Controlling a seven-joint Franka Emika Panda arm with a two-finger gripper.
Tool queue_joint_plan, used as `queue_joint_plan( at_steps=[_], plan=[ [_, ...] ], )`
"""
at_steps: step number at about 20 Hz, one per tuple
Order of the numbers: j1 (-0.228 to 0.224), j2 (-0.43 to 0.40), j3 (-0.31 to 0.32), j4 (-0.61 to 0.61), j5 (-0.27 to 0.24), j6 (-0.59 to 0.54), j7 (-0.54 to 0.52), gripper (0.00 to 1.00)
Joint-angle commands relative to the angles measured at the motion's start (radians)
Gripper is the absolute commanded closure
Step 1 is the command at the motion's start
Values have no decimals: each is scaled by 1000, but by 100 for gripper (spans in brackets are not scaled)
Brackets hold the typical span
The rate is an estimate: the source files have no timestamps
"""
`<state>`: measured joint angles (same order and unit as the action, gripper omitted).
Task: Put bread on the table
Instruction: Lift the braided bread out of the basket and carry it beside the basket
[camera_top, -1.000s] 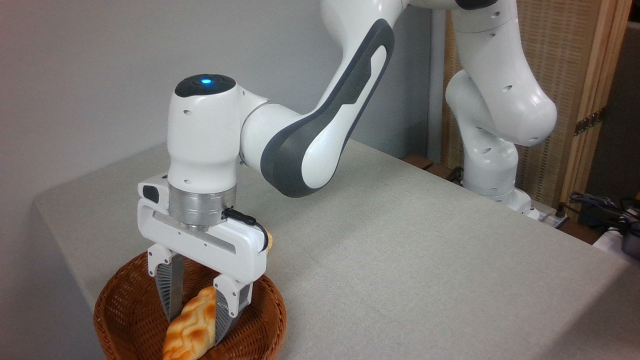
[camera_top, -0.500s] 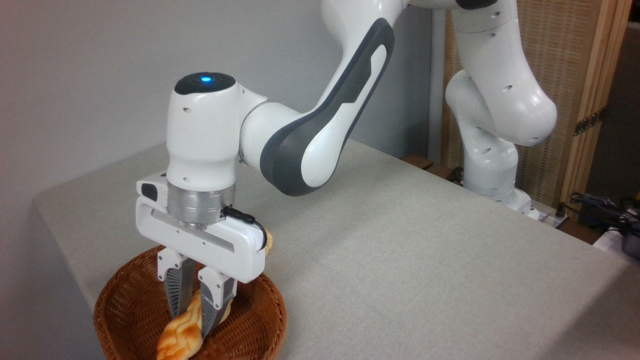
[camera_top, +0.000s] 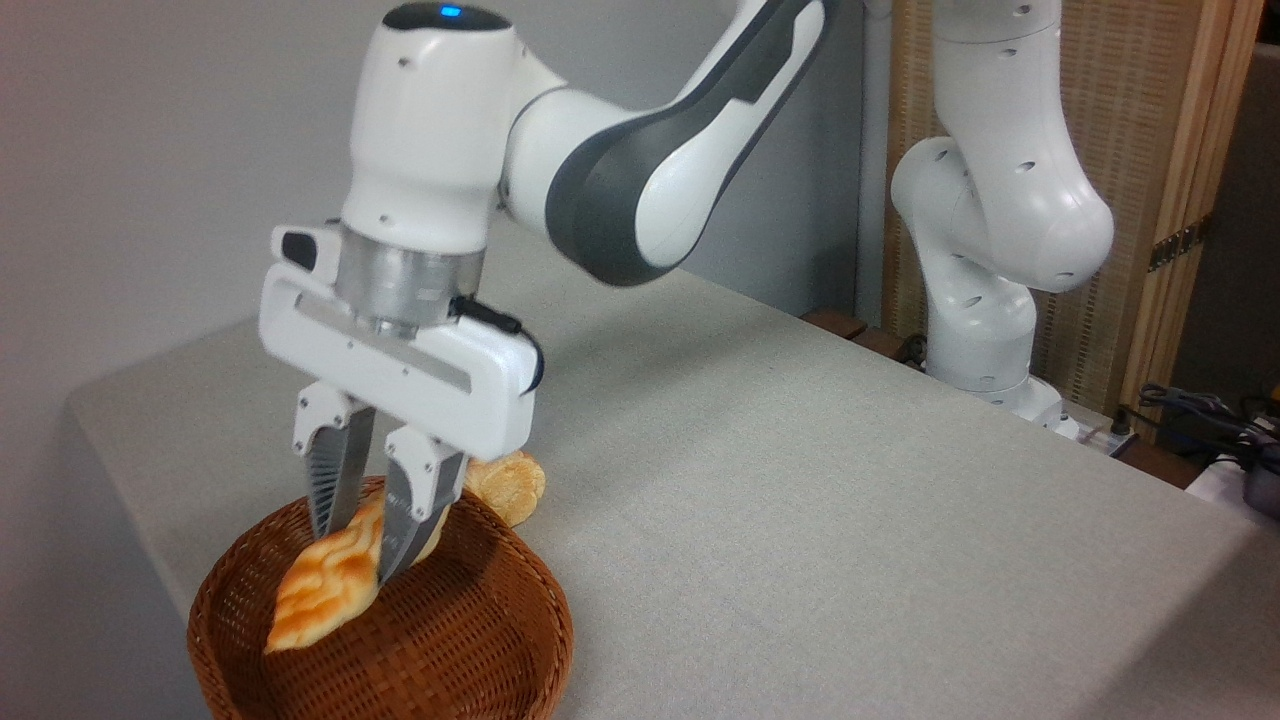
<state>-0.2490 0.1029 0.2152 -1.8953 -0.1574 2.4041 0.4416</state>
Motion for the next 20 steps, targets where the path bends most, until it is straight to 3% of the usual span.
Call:
queue_joint_plan(
  at_steps=[1,8,9,11,12,13,14,20],
  plan=[
    [-22,-133,0,-106,1,-90,77,55],
    [-22,-270,3,-217,1,-351,287,47],
    [-22,-276,3,-225,12,-388,322,47],
    [-22,-284,4,-238,83,-446,364,43],
    [-22,-285,4,-243,102,-456,365,29],
    [-22,-285,4,-245,102,-456,367,4],
    [-22,-285,4,-245,102,-459,367,0],
    [-22,-279,6,-255,102,-459,370,0]
  ],
)
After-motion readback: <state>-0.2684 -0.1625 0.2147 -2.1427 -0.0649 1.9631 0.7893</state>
